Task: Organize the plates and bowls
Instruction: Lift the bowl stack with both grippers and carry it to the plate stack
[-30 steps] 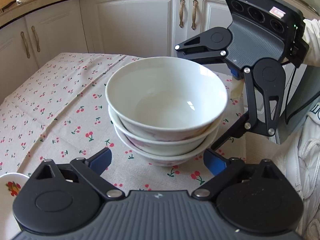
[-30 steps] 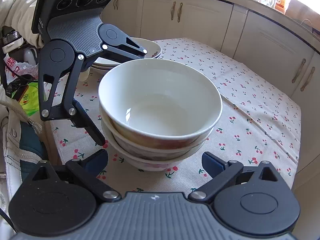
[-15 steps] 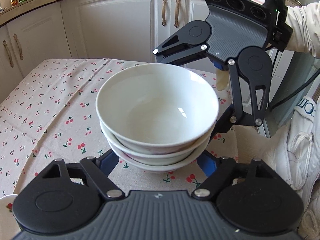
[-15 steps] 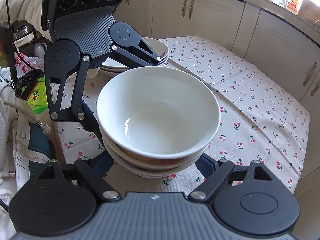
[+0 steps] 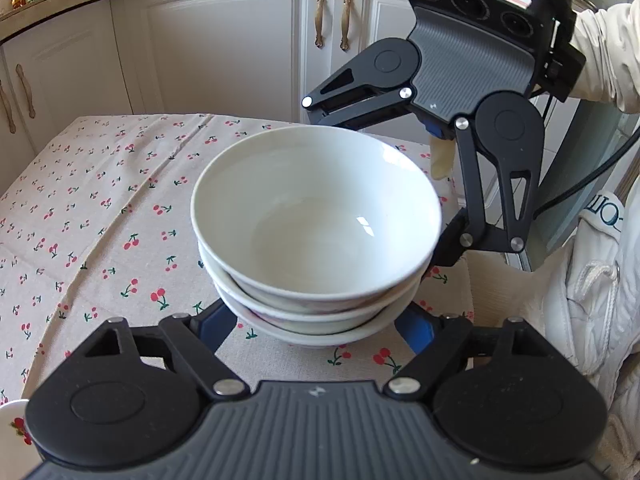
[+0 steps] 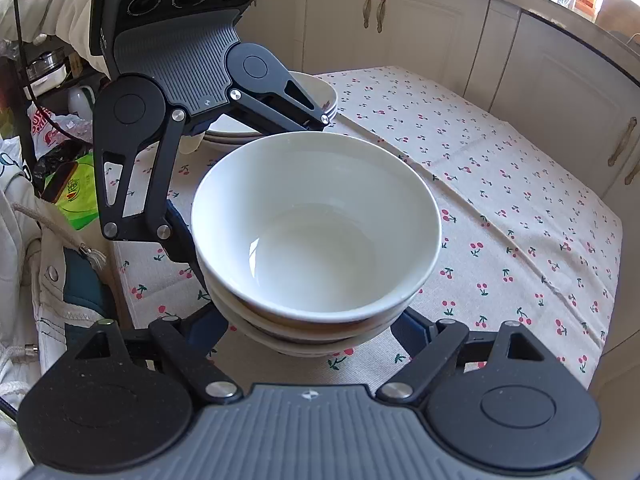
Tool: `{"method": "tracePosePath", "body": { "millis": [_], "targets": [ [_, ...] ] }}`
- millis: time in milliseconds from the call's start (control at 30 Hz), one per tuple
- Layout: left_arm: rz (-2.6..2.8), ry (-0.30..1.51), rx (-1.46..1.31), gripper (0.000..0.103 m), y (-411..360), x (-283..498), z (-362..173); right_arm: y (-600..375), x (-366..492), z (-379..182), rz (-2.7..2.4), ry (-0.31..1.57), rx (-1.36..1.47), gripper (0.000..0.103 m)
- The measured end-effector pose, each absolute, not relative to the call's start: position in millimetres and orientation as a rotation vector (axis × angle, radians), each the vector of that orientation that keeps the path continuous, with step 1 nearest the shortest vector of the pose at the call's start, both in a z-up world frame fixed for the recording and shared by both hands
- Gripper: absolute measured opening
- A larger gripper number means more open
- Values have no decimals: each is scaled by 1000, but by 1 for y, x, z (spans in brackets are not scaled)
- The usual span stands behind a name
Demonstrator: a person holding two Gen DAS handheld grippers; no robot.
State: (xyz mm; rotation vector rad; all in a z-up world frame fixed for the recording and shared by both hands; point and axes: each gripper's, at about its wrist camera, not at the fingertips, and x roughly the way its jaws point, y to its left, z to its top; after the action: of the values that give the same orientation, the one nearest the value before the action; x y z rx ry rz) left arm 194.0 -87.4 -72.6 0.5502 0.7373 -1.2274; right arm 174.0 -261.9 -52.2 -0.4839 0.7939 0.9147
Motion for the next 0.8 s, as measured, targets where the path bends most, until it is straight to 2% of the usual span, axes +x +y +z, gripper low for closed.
{"method": "tracePosePath", "body": {
  "millis": [433,800],
  "targets": [
    [-1210,725,529,85,-74,186,-60,-252,170,-38,925,796,-502,90],
    [-1035,656,511,85,-4,177,-22,-191,187,-3,1019,692,-617,90]
  ]
}}
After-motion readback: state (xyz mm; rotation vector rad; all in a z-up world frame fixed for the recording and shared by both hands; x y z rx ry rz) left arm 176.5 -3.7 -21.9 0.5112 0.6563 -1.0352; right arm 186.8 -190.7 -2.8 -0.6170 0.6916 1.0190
